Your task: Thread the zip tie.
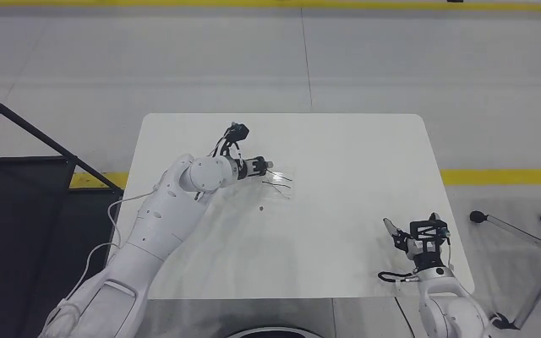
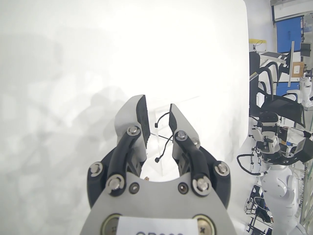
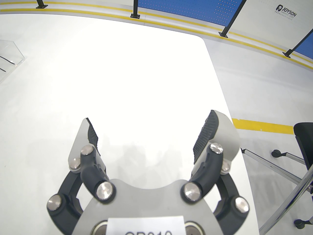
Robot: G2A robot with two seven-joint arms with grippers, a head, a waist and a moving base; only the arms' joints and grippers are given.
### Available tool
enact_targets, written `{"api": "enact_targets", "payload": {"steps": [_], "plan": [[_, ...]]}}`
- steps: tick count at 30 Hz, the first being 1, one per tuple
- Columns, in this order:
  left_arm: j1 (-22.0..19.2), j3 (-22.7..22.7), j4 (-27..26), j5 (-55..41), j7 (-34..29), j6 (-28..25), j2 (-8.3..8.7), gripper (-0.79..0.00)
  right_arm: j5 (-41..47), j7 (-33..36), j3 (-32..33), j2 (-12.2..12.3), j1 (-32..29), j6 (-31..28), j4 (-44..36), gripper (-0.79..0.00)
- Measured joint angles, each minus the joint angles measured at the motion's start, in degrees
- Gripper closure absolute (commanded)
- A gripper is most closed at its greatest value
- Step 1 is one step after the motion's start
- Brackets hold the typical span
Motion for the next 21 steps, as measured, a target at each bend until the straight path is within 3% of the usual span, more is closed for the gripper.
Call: {"api": "enact_targets", "payload": {"steps": [21], "plan": [[1.68, -1.47, -2.12, 0.98, -0.42, 0.14, 0.39, -0.058, 0.0, 0.0, 0.0, 0.0, 0.0, 0.0, 0.0, -0.785]]}}
